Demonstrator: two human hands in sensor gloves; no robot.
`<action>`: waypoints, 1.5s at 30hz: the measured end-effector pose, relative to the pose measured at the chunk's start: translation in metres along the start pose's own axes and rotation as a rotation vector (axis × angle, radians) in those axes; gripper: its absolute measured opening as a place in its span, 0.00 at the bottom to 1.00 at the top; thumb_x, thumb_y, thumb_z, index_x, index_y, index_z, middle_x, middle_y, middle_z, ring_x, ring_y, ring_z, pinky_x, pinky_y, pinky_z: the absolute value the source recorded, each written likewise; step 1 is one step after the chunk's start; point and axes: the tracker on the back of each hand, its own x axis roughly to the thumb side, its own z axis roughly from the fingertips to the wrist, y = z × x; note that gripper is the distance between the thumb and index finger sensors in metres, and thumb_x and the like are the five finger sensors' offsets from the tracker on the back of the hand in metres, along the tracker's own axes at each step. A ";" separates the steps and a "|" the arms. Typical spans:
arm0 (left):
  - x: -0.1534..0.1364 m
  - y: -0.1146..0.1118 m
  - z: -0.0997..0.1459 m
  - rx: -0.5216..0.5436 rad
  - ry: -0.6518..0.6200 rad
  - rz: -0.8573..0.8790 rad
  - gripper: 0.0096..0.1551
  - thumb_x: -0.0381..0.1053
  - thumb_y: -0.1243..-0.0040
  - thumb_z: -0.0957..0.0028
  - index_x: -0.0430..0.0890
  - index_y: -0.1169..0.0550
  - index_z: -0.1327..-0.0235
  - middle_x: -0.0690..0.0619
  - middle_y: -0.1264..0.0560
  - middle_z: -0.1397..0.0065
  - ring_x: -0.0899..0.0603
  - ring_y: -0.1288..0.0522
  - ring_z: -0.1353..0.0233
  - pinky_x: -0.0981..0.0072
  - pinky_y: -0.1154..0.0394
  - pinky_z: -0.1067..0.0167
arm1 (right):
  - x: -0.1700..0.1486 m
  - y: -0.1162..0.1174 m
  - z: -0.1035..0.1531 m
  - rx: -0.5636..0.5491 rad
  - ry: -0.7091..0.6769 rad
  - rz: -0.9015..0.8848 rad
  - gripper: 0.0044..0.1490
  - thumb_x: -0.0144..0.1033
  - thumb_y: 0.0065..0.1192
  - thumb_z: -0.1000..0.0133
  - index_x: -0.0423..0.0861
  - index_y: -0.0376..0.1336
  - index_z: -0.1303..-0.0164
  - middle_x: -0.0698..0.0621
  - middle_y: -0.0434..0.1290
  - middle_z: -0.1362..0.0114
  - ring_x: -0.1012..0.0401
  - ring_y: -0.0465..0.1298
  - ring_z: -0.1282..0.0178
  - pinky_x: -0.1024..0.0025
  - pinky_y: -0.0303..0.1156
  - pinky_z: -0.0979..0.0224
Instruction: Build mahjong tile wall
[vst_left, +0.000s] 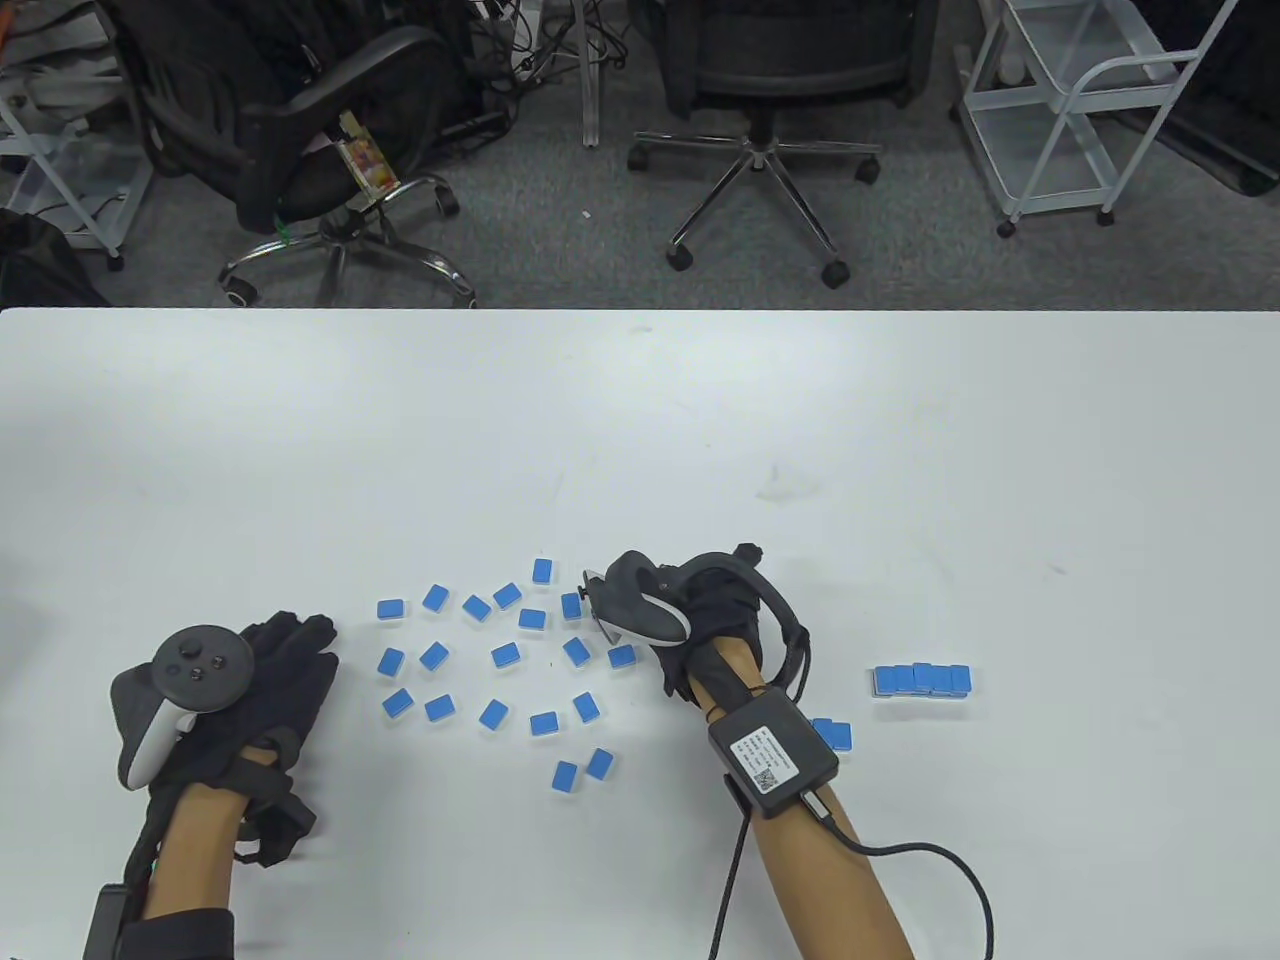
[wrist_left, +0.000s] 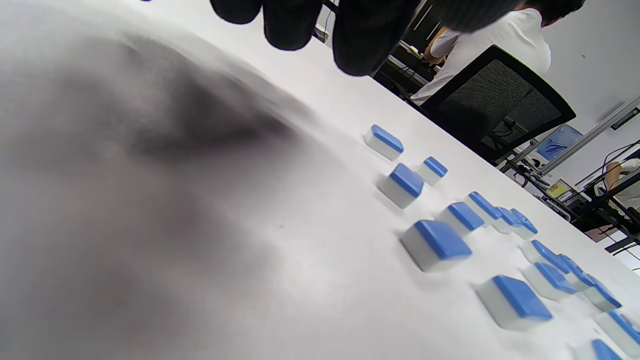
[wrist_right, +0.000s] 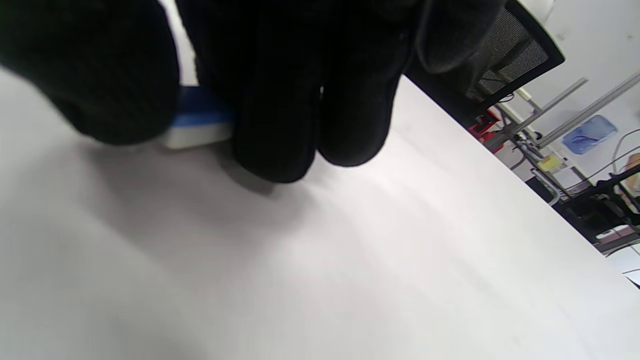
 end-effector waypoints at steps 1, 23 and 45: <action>0.000 0.000 0.000 0.001 0.000 0.000 0.38 0.69 0.60 0.44 0.61 0.38 0.17 0.53 0.50 0.10 0.39 0.56 0.11 0.34 0.56 0.20 | -0.007 -0.001 0.007 -0.064 -0.011 -0.026 0.36 0.54 0.71 0.63 0.51 0.70 0.46 0.55 0.83 0.47 0.54 0.80 0.36 0.39 0.58 0.19; -0.001 -0.002 0.001 -0.009 0.017 -0.002 0.38 0.69 0.60 0.44 0.61 0.38 0.18 0.52 0.49 0.10 0.39 0.56 0.11 0.34 0.55 0.20 | -0.103 0.082 0.100 -0.105 -0.015 -0.233 0.36 0.52 0.74 0.64 0.51 0.70 0.45 0.55 0.84 0.46 0.54 0.81 0.36 0.42 0.64 0.22; -0.002 -0.002 0.001 -0.015 0.023 -0.002 0.38 0.69 0.60 0.44 0.61 0.37 0.18 0.52 0.49 0.10 0.39 0.55 0.11 0.34 0.55 0.20 | -0.090 0.089 0.096 -0.099 -0.020 -0.130 0.38 0.48 0.77 0.65 0.51 0.68 0.43 0.57 0.83 0.44 0.55 0.81 0.35 0.42 0.64 0.22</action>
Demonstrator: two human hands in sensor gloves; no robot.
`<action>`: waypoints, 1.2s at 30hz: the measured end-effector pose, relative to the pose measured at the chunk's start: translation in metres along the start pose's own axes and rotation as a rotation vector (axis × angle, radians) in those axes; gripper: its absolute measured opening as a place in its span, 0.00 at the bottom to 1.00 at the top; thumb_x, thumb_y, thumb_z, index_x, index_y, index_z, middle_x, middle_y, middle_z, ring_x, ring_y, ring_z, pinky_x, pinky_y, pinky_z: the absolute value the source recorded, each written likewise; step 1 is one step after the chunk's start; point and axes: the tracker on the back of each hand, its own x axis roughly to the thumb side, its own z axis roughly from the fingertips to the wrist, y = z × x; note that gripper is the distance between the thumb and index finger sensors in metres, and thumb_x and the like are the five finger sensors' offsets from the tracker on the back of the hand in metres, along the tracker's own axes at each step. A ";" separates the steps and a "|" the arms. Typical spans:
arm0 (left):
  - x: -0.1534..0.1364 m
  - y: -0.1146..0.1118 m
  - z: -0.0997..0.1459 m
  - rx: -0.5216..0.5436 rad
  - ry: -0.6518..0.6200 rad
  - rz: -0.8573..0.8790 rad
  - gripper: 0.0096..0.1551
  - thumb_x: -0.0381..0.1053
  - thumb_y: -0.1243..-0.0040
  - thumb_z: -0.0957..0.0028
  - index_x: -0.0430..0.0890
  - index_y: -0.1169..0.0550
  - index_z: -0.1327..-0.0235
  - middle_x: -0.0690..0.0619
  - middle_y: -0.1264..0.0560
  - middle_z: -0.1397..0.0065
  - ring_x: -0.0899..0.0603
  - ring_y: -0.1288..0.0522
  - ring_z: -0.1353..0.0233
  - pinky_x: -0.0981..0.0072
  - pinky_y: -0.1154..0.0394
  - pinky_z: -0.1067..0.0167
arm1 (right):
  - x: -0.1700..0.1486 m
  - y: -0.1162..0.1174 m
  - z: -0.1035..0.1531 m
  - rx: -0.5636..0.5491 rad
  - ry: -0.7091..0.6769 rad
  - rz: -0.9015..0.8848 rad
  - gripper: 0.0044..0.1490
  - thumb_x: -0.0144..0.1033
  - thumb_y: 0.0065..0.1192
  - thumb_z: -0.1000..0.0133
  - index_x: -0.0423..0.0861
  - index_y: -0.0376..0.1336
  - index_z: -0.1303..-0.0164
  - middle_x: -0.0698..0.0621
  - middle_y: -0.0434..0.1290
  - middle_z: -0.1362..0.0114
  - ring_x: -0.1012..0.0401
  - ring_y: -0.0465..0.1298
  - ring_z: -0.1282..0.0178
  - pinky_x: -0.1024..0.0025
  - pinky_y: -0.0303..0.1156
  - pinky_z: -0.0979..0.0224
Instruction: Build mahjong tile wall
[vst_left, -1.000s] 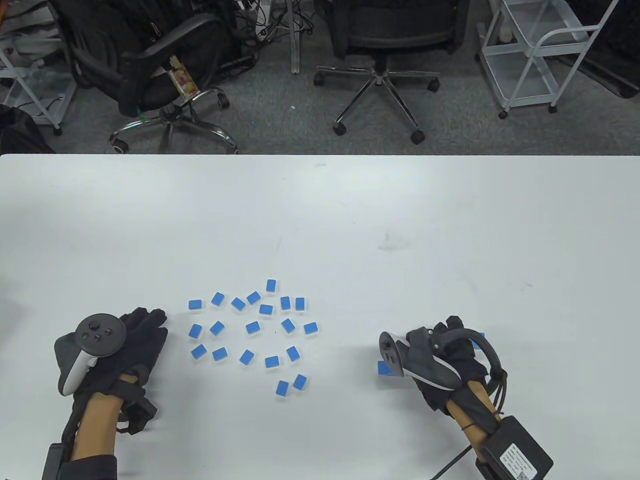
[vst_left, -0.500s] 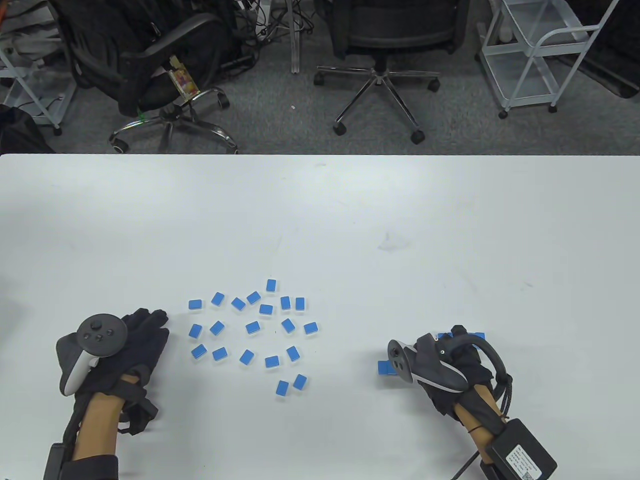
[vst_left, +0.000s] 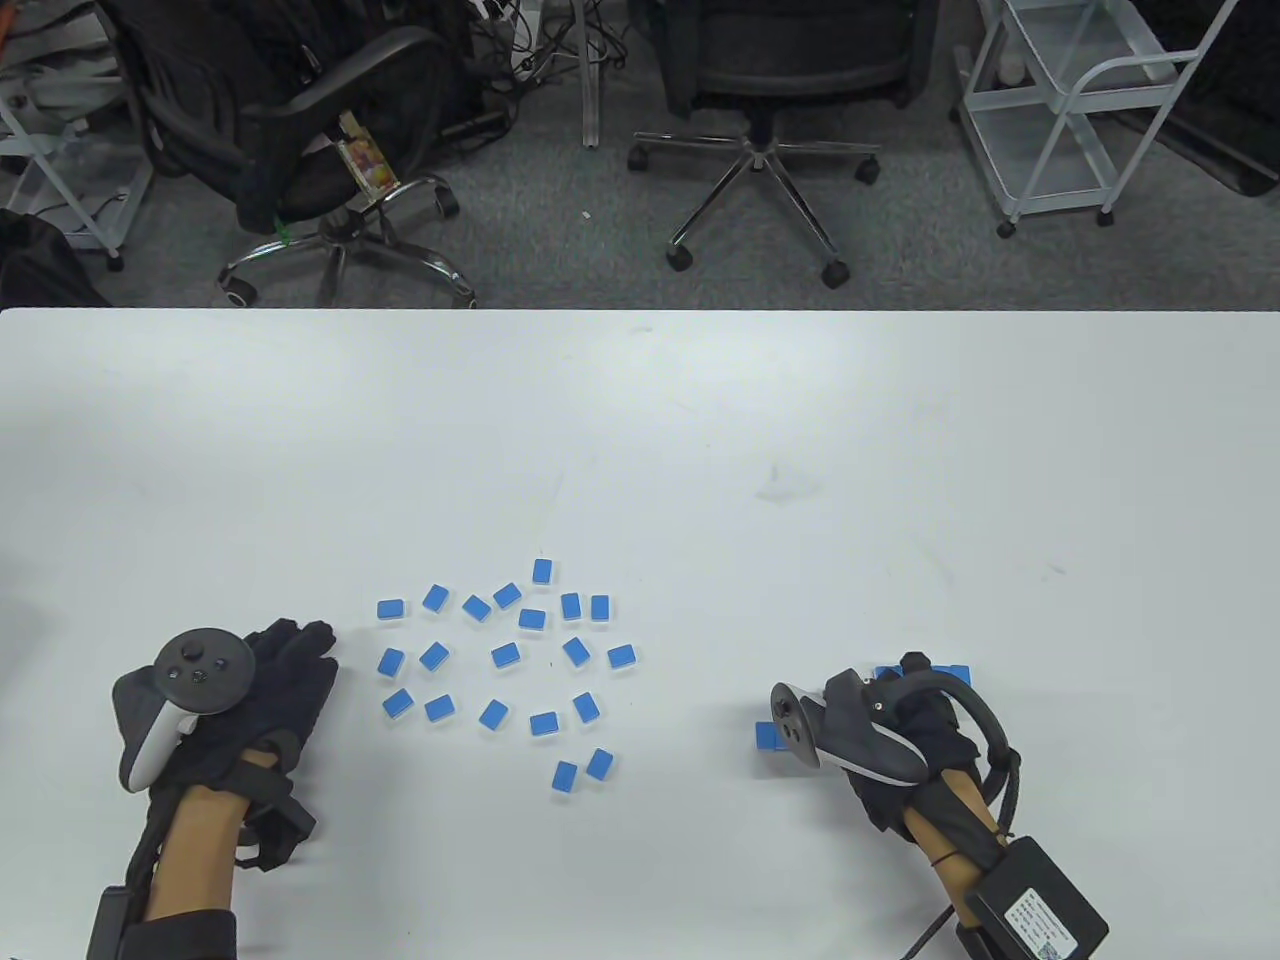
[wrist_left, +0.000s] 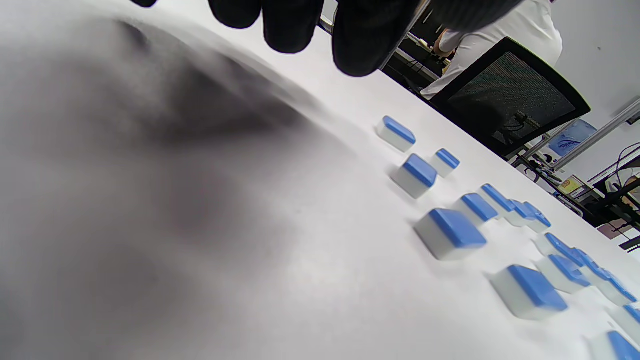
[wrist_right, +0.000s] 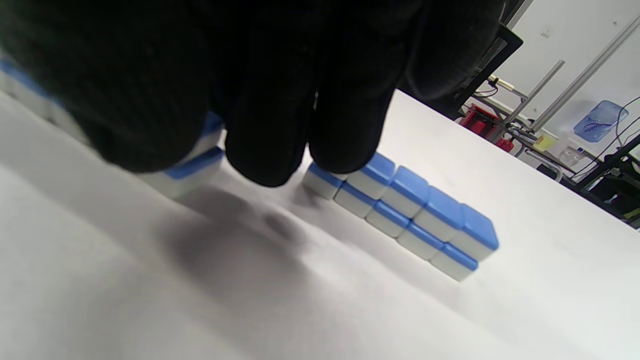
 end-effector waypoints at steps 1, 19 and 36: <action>0.000 0.000 0.000 0.000 0.000 0.000 0.38 0.69 0.60 0.44 0.61 0.37 0.18 0.52 0.49 0.10 0.39 0.55 0.11 0.34 0.55 0.20 | 0.000 0.000 0.000 0.001 0.000 0.000 0.38 0.48 0.77 0.65 0.51 0.68 0.43 0.57 0.84 0.44 0.55 0.81 0.35 0.42 0.64 0.22; 0.001 0.000 0.000 0.005 -0.017 -0.003 0.36 0.67 0.59 0.43 0.62 0.36 0.18 0.53 0.48 0.10 0.39 0.54 0.11 0.34 0.55 0.20 | -0.019 -0.019 0.013 -0.071 0.055 -0.116 0.38 0.49 0.72 0.62 0.52 0.66 0.40 0.55 0.82 0.41 0.53 0.79 0.34 0.43 0.64 0.22; 0.064 -0.016 0.015 0.063 -0.268 -0.411 0.28 0.53 0.34 0.44 0.69 0.26 0.30 0.61 0.32 0.17 0.42 0.39 0.14 0.33 0.50 0.18 | -0.140 -0.011 0.028 -0.488 0.618 -0.406 0.36 0.52 0.65 0.60 0.53 0.66 0.40 0.54 0.81 0.40 0.52 0.77 0.32 0.42 0.60 0.20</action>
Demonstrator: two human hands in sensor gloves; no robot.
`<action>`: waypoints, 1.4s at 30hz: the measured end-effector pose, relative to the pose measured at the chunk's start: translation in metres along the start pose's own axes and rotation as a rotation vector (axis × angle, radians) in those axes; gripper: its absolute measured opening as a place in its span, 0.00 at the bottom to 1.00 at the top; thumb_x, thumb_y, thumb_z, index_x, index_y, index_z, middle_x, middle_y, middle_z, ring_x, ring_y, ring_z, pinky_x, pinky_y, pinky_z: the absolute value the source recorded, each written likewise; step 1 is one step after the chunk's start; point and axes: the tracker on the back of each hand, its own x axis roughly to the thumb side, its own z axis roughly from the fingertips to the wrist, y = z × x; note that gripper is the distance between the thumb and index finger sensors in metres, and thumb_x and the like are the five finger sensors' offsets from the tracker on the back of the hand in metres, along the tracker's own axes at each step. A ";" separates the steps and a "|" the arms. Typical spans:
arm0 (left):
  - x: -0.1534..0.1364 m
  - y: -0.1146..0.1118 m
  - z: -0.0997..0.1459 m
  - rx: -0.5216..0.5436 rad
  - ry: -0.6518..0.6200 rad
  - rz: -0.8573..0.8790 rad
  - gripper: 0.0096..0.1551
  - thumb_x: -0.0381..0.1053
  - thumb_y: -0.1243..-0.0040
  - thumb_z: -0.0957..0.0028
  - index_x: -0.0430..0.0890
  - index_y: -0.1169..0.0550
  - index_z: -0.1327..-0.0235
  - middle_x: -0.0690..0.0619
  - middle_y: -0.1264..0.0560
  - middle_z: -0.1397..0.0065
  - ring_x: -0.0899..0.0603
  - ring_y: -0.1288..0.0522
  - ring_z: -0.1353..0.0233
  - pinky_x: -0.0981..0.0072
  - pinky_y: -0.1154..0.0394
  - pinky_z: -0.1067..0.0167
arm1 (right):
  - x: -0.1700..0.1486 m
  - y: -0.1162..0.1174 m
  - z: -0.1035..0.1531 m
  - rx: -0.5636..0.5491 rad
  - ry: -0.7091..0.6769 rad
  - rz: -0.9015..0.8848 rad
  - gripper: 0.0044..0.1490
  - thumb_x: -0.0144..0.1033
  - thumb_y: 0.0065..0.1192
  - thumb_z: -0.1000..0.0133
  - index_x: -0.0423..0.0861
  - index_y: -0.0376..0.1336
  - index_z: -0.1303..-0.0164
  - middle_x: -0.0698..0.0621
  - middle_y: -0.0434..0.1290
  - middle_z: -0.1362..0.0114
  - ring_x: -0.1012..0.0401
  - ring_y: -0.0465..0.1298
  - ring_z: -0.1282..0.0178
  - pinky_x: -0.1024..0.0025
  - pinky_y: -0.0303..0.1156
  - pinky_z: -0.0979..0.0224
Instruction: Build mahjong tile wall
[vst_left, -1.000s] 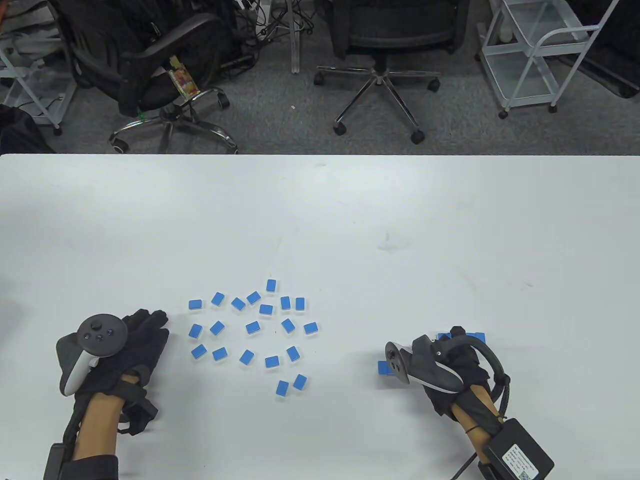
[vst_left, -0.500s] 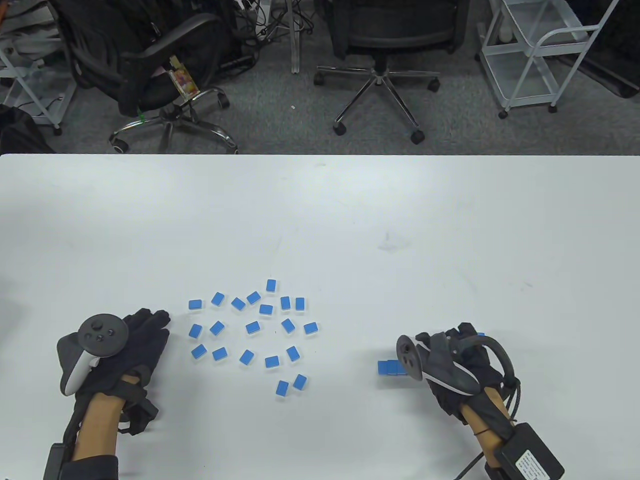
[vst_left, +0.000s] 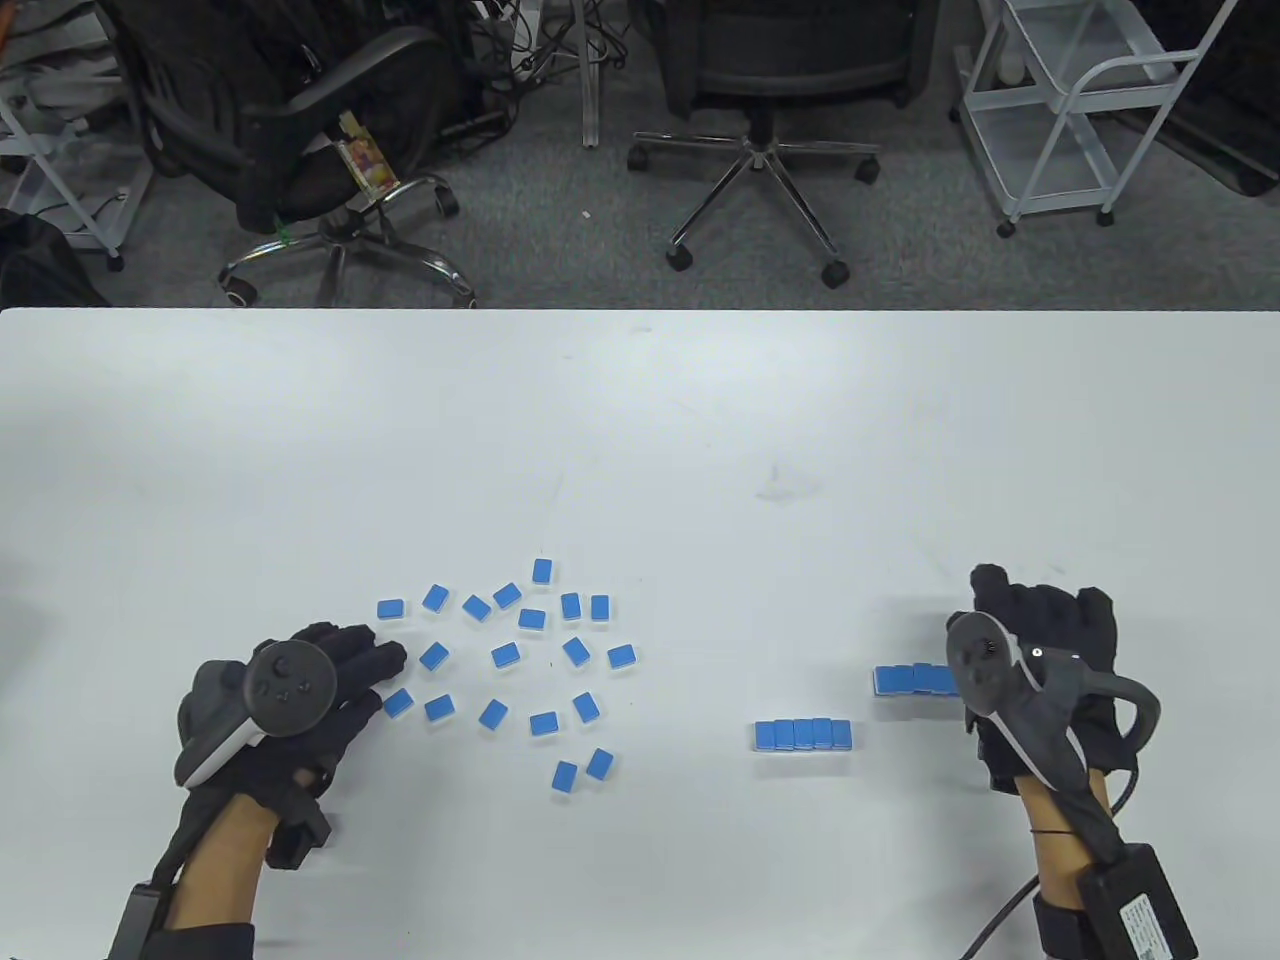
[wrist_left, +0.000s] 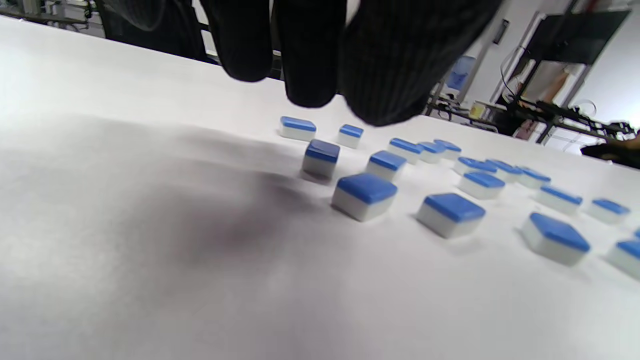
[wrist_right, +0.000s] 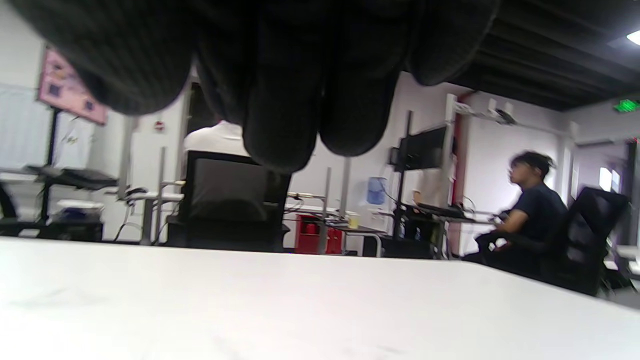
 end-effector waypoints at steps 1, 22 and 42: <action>0.004 0.000 0.000 0.002 -0.007 -0.035 0.29 0.52 0.33 0.45 0.69 0.25 0.30 0.61 0.30 0.19 0.42 0.37 0.16 0.34 0.48 0.18 | -0.008 0.000 -0.003 -0.002 0.039 -0.033 0.37 0.53 0.65 0.60 0.53 0.65 0.39 0.54 0.80 0.39 0.52 0.76 0.31 0.42 0.60 0.19; 0.041 -0.024 -0.009 -0.055 -0.013 -0.417 0.32 0.56 0.30 0.50 0.59 0.25 0.29 0.59 0.21 0.34 0.44 0.25 0.30 0.39 0.38 0.21 | -0.042 0.021 -0.015 0.007 0.179 -0.097 0.36 0.53 0.64 0.59 0.53 0.65 0.39 0.54 0.79 0.36 0.51 0.75 0.29 0.40 0.59 0.18; 0.058 -0.024 -0.003 -0.088 -0.077 -0.503 0.35 0.60 0.27 0.55 0.56 0.21 0.32 0.59 0.17 0.38 0.44 0.20 0.34 0.37 0.35 0.23 | -0.038 0.024 -0.014 0.082 0.154 -0.077 0.36 0.53 0.64 0.59 0.54 0.66 0.40 0.54 0.79 0.37 0.52 0.75 0.29 0.40 0.59 0.18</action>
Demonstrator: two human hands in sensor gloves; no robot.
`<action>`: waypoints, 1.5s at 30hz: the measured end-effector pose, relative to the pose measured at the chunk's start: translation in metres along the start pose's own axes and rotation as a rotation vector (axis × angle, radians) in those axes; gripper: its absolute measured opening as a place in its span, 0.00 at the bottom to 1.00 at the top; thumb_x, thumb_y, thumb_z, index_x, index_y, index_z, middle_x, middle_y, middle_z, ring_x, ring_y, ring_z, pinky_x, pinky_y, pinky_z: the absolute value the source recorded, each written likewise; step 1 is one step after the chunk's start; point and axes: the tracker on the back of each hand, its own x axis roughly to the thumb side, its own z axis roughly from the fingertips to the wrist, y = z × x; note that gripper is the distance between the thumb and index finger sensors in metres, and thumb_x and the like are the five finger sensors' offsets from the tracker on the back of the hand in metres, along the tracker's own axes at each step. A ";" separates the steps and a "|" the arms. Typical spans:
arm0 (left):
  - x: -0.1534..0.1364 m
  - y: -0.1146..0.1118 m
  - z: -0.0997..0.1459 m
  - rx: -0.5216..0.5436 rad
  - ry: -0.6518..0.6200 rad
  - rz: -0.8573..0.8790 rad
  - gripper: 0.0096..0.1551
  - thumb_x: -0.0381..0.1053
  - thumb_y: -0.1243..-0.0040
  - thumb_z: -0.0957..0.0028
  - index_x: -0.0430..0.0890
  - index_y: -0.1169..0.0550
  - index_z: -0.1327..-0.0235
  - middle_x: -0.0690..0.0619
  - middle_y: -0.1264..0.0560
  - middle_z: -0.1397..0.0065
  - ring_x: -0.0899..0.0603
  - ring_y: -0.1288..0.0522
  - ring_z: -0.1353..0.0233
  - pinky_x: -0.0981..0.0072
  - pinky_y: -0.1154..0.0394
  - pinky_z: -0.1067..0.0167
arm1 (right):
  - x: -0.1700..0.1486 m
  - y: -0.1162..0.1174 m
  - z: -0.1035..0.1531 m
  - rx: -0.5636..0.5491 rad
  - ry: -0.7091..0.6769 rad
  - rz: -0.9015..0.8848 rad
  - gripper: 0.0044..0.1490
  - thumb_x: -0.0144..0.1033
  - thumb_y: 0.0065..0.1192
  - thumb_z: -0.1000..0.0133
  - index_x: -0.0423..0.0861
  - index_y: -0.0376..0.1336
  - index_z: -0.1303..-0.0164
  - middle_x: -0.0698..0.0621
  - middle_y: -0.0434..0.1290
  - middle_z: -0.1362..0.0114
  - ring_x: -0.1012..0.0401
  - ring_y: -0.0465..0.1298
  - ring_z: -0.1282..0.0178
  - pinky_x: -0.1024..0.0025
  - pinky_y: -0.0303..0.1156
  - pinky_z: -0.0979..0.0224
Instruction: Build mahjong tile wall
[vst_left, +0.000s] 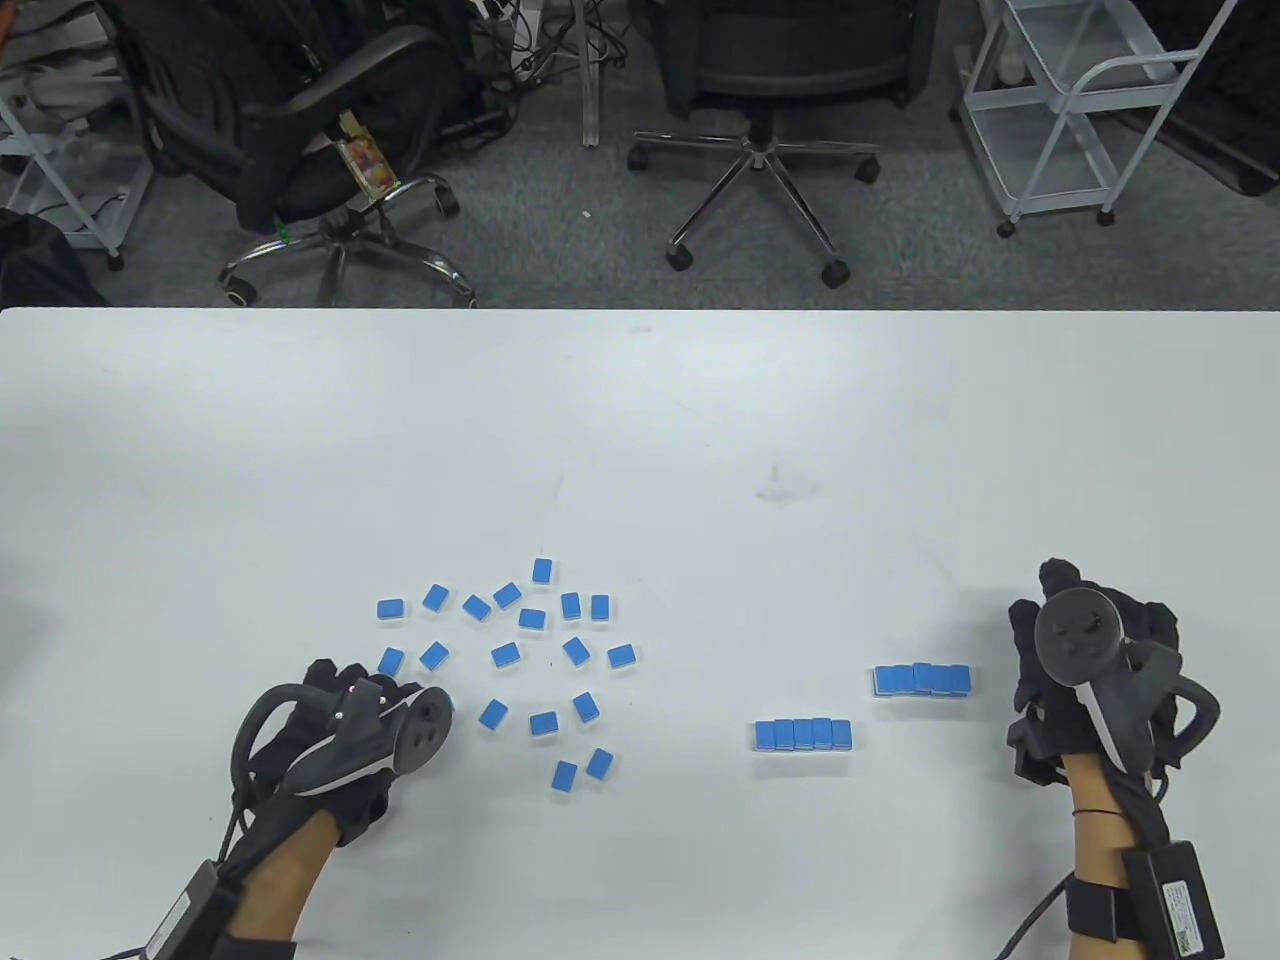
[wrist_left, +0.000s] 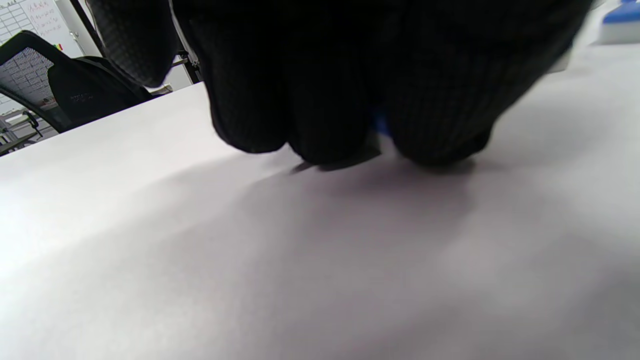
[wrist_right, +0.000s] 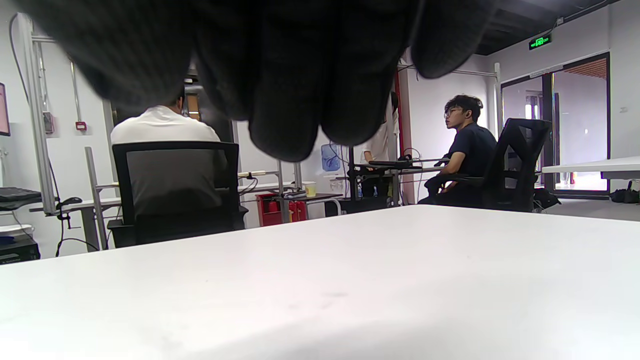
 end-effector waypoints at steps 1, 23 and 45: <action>-0.001 0.000 0.000 -0.002 0.000 0.006 0.35 0.61 0.27 0.55 0.56 0.21 0.32 0.59 0.17 0.38 0.45 0.21 0.33 0.37 0.35 0.23 | 0.000 0.000 0.000 0.001 -0.001 0.000 0.36 0.53 0.64 0.59 0.54 0.66 0.40 0.54 0.79 0.37 0.52 0.75 0.29 0.40 0.59 0.18; 0.026 -0.001 0.004 0.148 -0.048 -0.085 0.35 0.59 0.33 0.50 0.68 0.31 0.26 0.62 0.27 0.22 0.45 0.32 0.21 0.38 0.49 0.17 | 0.001 0.002 -0.001 0.025 -0.010 0.012 0.35 0.53 0.64 0.59 0.54 0.67 0.40 0.54 0.79 0.37 0.52 0.75 0.30 0.40 0.58 0.18; -0.009 0.030 0.022 0.333 0.067 0.039 0.33 0.62 0.33 0.55 0.58 0.22 0.33 0.59 0.19 0.35 0.44 0.29 0.23 0.33 0.49 0.18 | 0.002 0.004 -0.001 0.036 -0.016 0.011 0.35 0.53 0.64 0.59 0.54 0.67 0.40 0.54 0.79 0.37 0.52 0.75 0.29 0.40 0.58 0.18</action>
